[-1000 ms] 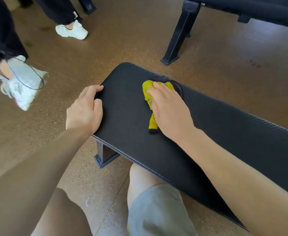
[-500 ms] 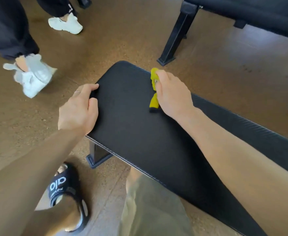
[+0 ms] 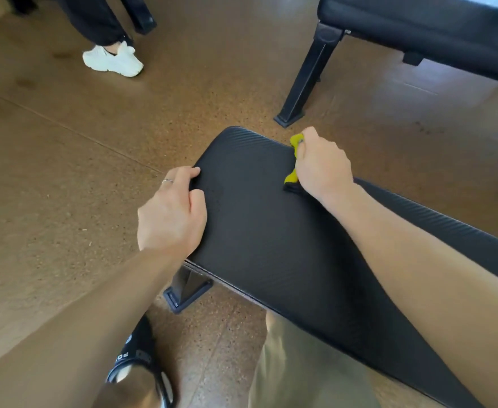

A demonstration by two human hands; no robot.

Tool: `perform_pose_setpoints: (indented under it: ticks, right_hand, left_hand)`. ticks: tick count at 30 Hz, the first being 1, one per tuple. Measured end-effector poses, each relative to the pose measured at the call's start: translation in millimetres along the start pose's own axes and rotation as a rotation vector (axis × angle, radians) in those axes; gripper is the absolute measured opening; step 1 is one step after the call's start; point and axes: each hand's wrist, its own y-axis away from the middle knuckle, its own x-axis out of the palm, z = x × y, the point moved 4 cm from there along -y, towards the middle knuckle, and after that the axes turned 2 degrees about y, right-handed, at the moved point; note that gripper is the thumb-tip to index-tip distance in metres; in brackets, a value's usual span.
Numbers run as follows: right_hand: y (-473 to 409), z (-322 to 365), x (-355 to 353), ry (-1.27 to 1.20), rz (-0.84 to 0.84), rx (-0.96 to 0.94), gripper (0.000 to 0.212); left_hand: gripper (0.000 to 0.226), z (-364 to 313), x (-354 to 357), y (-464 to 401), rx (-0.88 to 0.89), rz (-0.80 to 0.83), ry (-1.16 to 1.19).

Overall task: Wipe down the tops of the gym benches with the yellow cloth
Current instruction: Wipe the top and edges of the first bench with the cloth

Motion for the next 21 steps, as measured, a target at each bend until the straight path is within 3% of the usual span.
perform_pose_setpoints:
  ticks: [3,8,12,15,18,21]
  right_hand:
    - [23,8,-1,-0.021,-0.063,-0.078,0.021]
    - [95,23,4,-0.092,-0.107,-0.280,0.036]
    - [40,49,8,-0.078,-0.127,-0.239,0.014]
    - [4,104,22,-0.054,-0.143,-0.220,0.010]
    - [30,174,42,-0.060,-0.116,-0.409,0.016]
    - [99,192,48,-0.093,0.022,-0.629,0.035]
  left_hand:
    - [0.044,1,-1,-1,0.015,0.027,0.005]
    - [0.046,7,-2,-2,0.017,0.103,0.057]
    - [0.047,13,-13,-11,-0.011,0.279,0.172]
    - [0.040,34,-24,-20,-0.163,0.372,0.249]
    - [0.037,60,-21,-22,-0.398,0.432,0.530]
    - [0.034,70,-18,-17,-0.513,0.406,0.897]
